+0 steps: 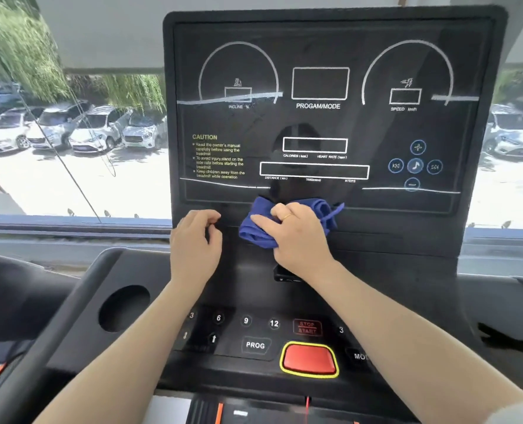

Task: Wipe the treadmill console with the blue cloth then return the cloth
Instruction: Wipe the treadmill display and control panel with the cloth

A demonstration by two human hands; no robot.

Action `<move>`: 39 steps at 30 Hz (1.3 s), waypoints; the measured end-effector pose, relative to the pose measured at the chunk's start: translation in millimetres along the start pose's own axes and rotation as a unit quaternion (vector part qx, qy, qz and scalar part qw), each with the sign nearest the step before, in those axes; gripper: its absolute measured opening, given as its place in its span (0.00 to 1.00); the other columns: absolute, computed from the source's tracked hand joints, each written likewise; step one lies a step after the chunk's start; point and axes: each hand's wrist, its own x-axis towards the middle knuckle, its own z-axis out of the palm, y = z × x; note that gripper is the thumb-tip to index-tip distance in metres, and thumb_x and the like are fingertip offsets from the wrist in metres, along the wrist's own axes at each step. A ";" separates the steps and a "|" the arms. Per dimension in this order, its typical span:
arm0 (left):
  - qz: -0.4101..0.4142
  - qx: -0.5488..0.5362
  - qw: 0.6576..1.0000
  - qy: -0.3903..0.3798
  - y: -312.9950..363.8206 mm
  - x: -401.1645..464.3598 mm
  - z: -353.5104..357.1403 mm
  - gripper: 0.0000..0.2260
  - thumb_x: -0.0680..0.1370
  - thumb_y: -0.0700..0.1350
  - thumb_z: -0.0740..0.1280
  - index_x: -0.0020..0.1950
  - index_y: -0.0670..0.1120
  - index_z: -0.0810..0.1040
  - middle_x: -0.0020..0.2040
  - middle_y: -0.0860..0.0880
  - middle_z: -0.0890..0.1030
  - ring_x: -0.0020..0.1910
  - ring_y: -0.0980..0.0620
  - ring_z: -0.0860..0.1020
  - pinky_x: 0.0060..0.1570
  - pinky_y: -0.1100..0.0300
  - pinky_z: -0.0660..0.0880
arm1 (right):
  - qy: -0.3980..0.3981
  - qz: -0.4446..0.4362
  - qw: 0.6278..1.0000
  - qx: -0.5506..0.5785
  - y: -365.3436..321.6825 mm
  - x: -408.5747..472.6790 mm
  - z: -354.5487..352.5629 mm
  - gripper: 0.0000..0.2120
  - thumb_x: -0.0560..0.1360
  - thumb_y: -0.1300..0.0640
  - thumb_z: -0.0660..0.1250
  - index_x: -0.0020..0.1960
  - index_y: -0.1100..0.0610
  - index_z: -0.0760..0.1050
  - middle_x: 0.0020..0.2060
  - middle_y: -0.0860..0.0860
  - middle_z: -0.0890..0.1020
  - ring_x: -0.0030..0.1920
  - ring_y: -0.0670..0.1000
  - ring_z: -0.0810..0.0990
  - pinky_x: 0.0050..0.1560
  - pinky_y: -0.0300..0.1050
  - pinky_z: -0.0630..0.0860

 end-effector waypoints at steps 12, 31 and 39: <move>0.090 -0.038 0.995 -0.016 53.6 7.1 26.9 0.12 0.70 0.37 0.60 0.50 0.42 0.77 0.47 0.46 0.79 0.43 0.46 0.78 0.45 0.46 0.75 | -0.029 0.032 0.995 -0.085 50.2 -39.5 -41.7 0.26 0.58 0.67 0.67 0.54 0.50 0.81 0.38 0.54 0.77 0.35 0.57 0.75 0.35 0.45 0.65; 0.149 0.157 0.971 -0.099 101.1 -4.9 74.7 0.11 0.68 0.46 0.75 0.33 0.44 0.75 0.31 0.48 0.74 0.33 0.45 0.74 0.29 0.60 0.61 | -0.002 0.196 0.969 -0.149 139.8 -69.6 -108.1 0.35 0.59 0.71 0.69 0.63 0.49 0.76 0.46 0.58 0.76 0.39 0.60 0.74 0.35 0.48 0.70; 0.098 0.201 0.962 -0.157 110.9 2.0 71.4 0.10 0.74 0.51 0.68 0.40 0.45 0.76 0.41 0.49 0.76 0.44 0.48 0.75 0.36 0.57 0.68 | 0.007 0.215 0.971 -0.107 106.5 -47.6 -85.4 0.34 0.58 0.71 0.67 0.63 0.53 0.76 0.47 0.60 0.76 0.39 0.61 0.72 0.33 0.48 0.71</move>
